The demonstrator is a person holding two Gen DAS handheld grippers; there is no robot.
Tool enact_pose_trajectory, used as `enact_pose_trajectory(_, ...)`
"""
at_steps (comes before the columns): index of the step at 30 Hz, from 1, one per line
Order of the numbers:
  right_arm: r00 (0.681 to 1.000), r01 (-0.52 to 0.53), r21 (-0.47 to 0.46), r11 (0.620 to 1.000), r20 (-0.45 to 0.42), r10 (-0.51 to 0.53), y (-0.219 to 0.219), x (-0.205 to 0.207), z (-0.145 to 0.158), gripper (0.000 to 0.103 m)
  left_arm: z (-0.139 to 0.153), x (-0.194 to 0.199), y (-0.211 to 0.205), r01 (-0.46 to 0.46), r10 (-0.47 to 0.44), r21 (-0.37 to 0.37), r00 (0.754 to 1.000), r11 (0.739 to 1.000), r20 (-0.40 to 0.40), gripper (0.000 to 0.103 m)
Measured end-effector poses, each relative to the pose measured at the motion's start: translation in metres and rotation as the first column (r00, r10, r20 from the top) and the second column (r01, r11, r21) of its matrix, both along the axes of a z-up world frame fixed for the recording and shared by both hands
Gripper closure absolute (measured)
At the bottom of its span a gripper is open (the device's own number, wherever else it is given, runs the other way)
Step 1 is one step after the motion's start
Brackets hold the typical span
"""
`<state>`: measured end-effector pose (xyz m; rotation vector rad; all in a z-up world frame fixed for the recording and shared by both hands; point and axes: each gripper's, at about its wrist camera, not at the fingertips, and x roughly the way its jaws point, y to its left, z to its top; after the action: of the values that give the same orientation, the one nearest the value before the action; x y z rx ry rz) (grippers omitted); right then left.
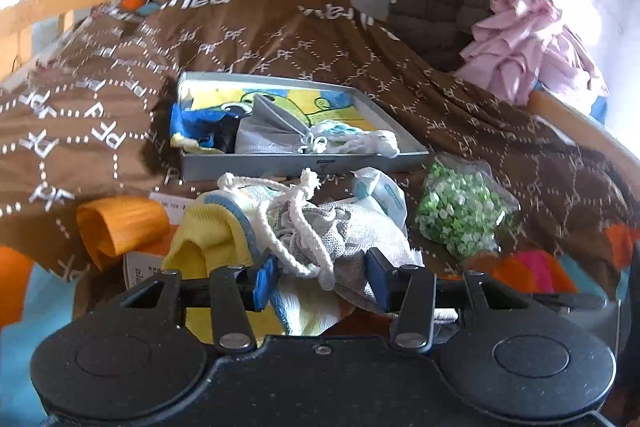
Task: Organize soft objects
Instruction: 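Carry the grey bag and white cloth with both grippers over the tray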
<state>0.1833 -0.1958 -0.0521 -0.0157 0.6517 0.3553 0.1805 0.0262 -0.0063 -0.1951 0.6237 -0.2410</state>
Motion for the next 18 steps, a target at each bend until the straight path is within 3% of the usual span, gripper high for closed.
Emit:
enact_pose_trajectory(6, 1.0, -0.005, 0.008, 1.0, -0.014, 0.005, 0.0, 0.002, -0.002, 0.097, -0.001, 0.008, -0.001, -0.017, 0.015, -0.062, 0.999, 0.998, -0.031, 0.043)
enact_pose_trajectory(8, 1.0, -0.003, 0.017, 1.0, -0.012, 0.003, -0.001, 0.001, -0.001, 0.097, -0.001, 0.009, -0.004, -0.02, 0.019, -0.037, 0.999, 0.999, -0.032, 0.055)
enact_pose_trajectory(18, 0.993, 0.028, -0.001, 1.0, 0.111, -0.028, -0.006, -0.006, 0.017, 0.097, 0.01, -0.008, -0.002, -0.036, 0.036, 0.013, 0.999, 0.999, 0.02, 0.064)
